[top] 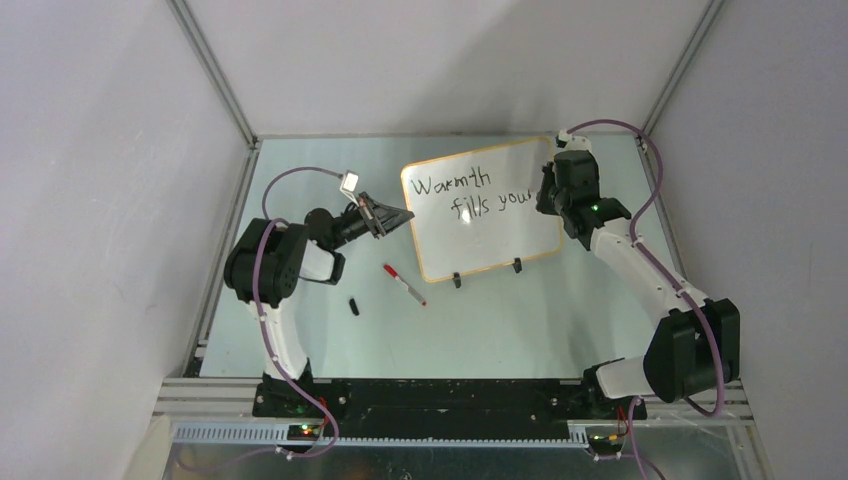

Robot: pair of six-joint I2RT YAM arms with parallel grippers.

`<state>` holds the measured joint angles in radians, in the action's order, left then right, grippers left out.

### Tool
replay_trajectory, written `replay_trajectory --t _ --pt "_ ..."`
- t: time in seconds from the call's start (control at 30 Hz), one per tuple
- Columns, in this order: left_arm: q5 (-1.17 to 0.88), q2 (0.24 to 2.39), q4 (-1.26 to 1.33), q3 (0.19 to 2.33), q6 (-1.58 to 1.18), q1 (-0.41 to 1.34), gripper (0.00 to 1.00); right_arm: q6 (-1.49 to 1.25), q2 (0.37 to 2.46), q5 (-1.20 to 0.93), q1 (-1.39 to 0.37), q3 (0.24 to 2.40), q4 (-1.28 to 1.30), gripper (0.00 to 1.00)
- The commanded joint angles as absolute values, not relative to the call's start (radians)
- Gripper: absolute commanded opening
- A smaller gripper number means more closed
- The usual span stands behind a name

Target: Write a sentence on the whiteboard

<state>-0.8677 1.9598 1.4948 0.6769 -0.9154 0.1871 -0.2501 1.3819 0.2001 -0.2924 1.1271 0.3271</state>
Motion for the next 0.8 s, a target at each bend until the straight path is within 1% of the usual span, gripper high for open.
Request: replay_trajectory --t 0.0,0.57,0.67,0.77 --pt "-0.886 1.923 1.530 0.666 -0.876 0.200 0.00 -0.249 1.389 0.184 -0.289 1.168 0.337 0.00" --pt "-0.886 1.922 1.529 0.665 -0.876 0.199 0.00 -0.247 1.375 0.134 -0.294 1.155 0.377 0.00" --pt "-0.886 1.921 1.529 0.666 -0.875 0.200 0.00 -0.248 1.343 0.145 -0.298 1.155 0.380 0.00" --pt "-0.885 1.920 1.530 0.663 -0.874 0.200 0.00 -0.244 1.249 0.164 -0.310 1.120 0.350 0.00"
